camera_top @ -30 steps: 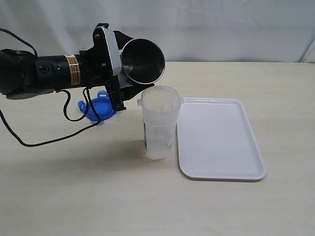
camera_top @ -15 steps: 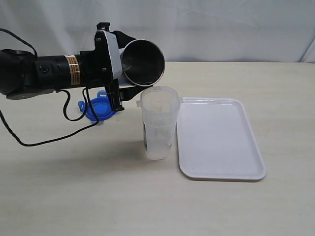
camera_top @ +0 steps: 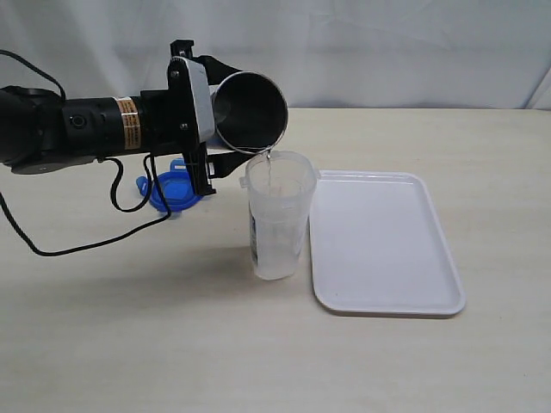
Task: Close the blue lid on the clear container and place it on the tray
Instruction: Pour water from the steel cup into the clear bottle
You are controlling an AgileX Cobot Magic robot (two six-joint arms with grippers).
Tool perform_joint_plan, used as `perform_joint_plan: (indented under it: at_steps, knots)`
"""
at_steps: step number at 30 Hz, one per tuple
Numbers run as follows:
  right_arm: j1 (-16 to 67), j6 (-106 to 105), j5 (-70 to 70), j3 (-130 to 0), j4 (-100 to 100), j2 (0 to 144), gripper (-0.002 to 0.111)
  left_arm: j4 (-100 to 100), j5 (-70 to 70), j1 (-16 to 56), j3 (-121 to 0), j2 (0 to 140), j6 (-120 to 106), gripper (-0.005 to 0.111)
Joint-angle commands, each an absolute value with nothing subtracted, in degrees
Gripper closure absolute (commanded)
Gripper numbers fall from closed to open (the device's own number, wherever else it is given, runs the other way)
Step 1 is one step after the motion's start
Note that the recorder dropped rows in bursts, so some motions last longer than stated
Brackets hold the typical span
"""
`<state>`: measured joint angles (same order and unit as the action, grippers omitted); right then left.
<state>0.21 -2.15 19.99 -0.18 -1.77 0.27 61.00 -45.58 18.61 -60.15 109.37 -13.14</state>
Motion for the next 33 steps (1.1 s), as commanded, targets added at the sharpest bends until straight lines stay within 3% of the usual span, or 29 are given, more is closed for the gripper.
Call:
perform_joint_plan:
  at_steps: [1, 33]
  knots:
    - [0.0, -2.1, 19.6, 0.0, -1.7, 0.0, 0.104, 58.9, -48.5, 18.7, -60.9, 108.6, -13.9, 0.107]
    - [0.0, -2.1, 19.6, 0.0, -1.7, 0.0, 0.104, 58.9, -48.4, 18.7, -60.9, 108.6, -19.7, 0.107]
